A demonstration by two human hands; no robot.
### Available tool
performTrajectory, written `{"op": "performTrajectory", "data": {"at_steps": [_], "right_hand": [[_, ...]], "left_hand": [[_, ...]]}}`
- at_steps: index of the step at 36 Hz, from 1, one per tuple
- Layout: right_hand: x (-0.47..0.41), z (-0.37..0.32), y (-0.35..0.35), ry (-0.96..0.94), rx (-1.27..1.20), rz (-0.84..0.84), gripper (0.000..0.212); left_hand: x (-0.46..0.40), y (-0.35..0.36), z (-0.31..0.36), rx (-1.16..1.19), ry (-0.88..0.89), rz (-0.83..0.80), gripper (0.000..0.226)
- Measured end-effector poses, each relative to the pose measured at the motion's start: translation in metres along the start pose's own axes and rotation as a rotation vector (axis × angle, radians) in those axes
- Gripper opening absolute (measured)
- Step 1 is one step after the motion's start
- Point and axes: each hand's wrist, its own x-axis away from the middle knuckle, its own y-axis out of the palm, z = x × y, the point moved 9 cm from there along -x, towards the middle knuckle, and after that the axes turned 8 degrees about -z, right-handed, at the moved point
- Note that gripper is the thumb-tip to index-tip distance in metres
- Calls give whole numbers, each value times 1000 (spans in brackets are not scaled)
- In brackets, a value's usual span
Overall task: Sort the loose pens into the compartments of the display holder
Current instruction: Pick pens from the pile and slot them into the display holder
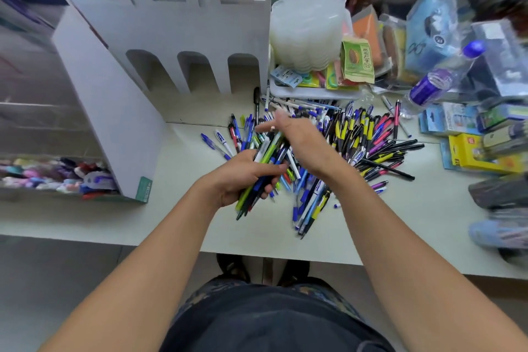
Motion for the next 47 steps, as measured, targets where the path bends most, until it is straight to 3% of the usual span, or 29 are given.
{"op": "performTrajectory", "data": {"at_steps": [5,10,12,14,16,21,25,29,34,39,47], "right_hand": [[4,11,-1,-43,-249,152,55],[7,2,29,-27,-82,-103,52],[6,-1,23,-41,-231,30,47],[11,9,6,11,-443,286,37],[14,18,4,85,-510,371,28],[9,-8,67,81,-422,-36,19],[12,-50,124,-58,-419,-215,16],[9,-85,160,-106,-425,-235,14],[-8,-122,205,-96,-492,-239,12],[-23,-165,272,-109,-563,-190,18],[-43,-218,368,-94,-705,30,12]], "left_hand": [[7,0,-2,74,24,101,13],[25,-4,-8,-44,0,213,10],[37,-16,-14,-85,0,360,11],[56,-32,-16,-228,9,549,9],[80,-44,-15,-379,37,711,12],[139,-56,-27,-456,55,927,17],[173,-59,-33,-347,122,906,15],[201,-77,-41,-147,205,842,17],[234,-111,-52,208,344,644,19],[284,-161,-63,390,430,546,18],[358,-237,-72,560,488,404,18]]}}
